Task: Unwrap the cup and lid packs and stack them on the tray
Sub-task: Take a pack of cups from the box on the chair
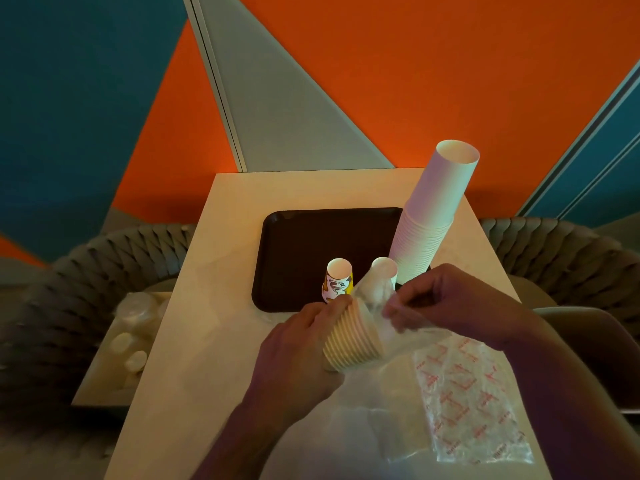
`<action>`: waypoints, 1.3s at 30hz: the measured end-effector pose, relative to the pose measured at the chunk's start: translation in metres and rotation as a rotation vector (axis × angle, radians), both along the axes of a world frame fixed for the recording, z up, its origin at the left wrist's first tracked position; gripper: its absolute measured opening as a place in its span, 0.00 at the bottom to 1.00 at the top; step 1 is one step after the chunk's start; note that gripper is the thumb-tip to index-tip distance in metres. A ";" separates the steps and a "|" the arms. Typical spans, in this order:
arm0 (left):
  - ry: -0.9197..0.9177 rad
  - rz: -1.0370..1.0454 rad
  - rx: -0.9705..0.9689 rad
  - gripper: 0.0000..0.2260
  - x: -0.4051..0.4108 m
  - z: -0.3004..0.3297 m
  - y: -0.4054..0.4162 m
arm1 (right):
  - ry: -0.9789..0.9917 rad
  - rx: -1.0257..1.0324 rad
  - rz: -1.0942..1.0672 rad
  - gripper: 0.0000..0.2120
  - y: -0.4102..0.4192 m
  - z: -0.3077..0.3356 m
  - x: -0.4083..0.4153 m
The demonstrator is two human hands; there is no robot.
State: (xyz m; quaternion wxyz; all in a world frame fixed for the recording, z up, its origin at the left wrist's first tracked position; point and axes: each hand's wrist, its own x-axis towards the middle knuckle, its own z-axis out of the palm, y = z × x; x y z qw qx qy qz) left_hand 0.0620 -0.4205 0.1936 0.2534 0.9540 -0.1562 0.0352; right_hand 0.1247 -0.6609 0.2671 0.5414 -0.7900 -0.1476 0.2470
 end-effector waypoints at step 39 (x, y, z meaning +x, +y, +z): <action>0.114 0.031 -0.073 0.40 -0.001 0.001 0.014 | -0.088 -0.014 0.016 0.27 0.039 -0.044 -0.002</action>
